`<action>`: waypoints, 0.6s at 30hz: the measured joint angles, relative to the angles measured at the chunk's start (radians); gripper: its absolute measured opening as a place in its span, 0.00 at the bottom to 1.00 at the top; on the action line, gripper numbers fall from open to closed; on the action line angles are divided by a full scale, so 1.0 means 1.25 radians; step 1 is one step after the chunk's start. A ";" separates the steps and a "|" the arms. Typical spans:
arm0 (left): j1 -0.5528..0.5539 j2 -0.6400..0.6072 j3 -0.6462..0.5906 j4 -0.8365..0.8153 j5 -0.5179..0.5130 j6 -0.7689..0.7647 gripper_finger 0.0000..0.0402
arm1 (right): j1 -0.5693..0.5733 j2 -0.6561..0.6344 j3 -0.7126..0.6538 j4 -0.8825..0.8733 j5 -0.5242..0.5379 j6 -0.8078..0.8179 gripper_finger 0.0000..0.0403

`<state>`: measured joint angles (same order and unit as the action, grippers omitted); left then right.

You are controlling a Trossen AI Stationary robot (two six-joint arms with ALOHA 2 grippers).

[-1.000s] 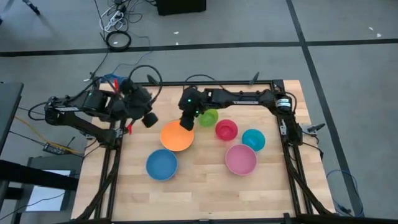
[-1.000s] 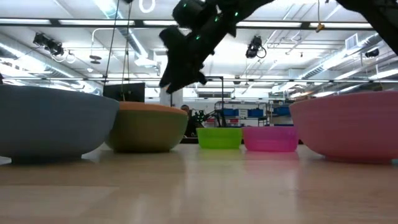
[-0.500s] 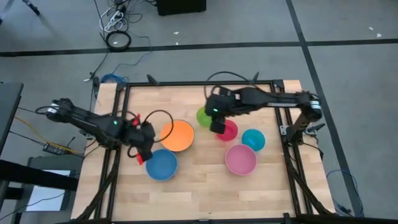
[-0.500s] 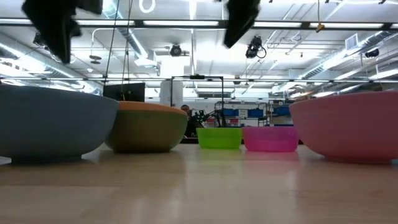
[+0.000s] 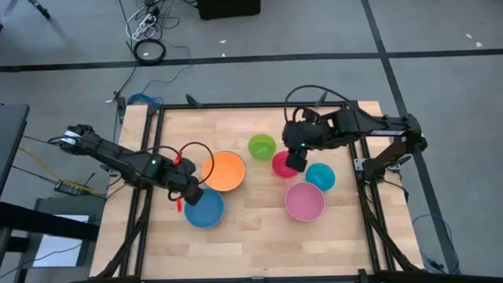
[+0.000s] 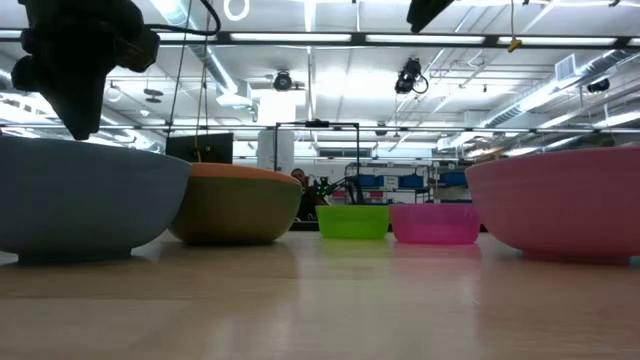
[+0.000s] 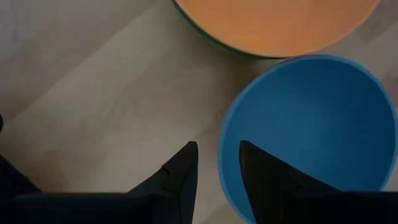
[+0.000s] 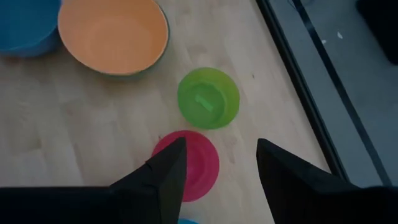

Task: Nest bowls inside each other
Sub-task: Stack the blue bowl on top of the orange bowl

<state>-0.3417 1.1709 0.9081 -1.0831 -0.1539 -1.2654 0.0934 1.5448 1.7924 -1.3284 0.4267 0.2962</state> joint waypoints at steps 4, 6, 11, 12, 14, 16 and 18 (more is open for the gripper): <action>-0.001 0.006 0.000 0.000 0.012 -0.022 0.32 | 0.000 0.006 -0.001 -0.011 -0.001 -0.001 0.49; -0.001 0.017 0.000 -0.003 0.017 -0.030 0.32 | 0.000 0.005 -0.008 -0.006 0.000 -0.001 0.51; -0.006 0.073 0.000 -0.007 0.049 -0.027 0.32 | 0.003 0.005 -0.014 -0.024 -0.004 0.014 0.53; -0.007 0.085 0.000 -0.006 0.049 -0.020 0.32 | 0.005 0.005 -0.018 -0.018 -0.004 0.015 0.53; -0.010 0.108 0.000 -0.004 0.048 -0.012 0.32 | 0.009 0.006 -0.027 -0.019 -0.008 0.020 0.53; -0.011 0.126 0.000 0.003 0.048 -0.003 0.32 | 0.009 0.006 -0.029 -0.018 -0.009 0.021 0.53; -0.011 0.144 0.000 0.014 0.048 -0.002 0.32 | 0.013 0.005 -0.039 -0.015 -0.009 0.022 0.53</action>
<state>-0.3557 1.3508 0.9085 -1.0656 -0.0942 -1.2673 0.1094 1.5513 1.7438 -1.3471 0.4158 0.3242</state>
